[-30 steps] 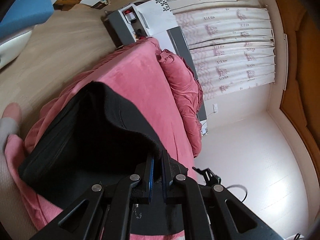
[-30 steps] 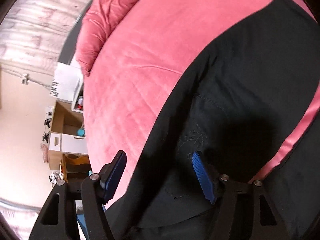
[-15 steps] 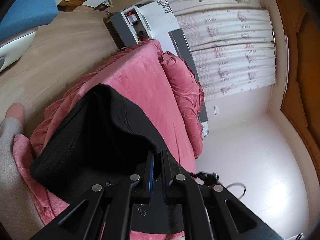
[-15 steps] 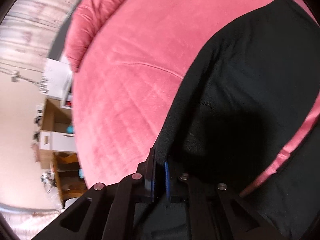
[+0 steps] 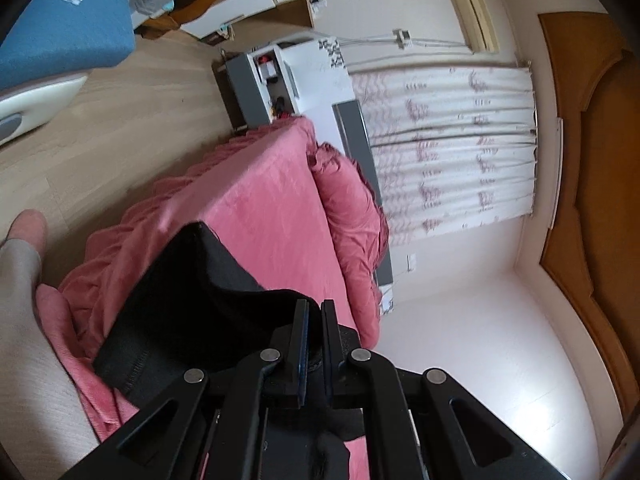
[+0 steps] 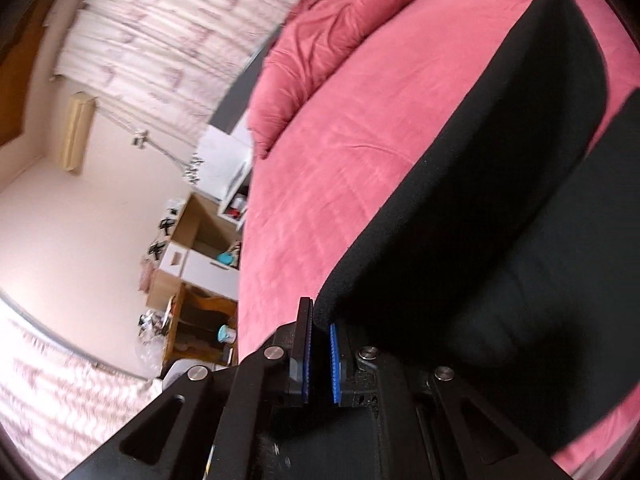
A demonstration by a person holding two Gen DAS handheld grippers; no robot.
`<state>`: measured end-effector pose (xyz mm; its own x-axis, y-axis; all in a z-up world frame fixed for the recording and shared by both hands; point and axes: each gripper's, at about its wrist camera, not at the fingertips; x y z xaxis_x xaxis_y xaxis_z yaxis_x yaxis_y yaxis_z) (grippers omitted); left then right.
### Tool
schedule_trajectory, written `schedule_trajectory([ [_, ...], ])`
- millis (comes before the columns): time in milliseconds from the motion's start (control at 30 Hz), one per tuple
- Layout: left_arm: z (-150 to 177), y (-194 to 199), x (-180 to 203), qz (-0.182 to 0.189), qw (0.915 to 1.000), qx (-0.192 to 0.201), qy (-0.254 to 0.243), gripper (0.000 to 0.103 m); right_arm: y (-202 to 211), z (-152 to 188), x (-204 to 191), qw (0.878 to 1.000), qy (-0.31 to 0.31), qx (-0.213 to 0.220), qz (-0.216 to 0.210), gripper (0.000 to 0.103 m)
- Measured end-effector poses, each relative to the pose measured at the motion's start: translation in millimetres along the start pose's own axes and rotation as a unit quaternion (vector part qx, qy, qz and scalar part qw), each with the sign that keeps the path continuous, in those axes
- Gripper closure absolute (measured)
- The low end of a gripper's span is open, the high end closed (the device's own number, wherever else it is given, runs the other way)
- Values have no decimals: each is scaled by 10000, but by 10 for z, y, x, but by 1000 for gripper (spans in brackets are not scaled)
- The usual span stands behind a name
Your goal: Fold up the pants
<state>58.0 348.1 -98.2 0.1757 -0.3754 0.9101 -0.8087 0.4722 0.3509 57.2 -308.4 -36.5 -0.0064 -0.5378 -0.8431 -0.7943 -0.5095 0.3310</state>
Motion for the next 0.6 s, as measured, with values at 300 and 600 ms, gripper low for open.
schedule_trajectory([
  [300, 85, 144, -428, -393, 9985, 162, 359, 103, -1, 815, 542, 9968, -139, -587, 520, 95],
  [600, 367, 22, -505, -647, 9959, -483, 411, 78, -19, 995, 979, 9938, -621, -773, 512, 90],
])
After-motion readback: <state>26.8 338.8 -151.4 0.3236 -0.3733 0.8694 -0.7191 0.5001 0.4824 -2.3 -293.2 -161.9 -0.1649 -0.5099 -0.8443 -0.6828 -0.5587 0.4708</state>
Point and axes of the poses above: each gripper's, at about its wrist camera, not at the fingertips, and y roughly against the way its jaws point, x to its right, z to its underside, and after that the axes turned 11 degrees about -z, right-handed
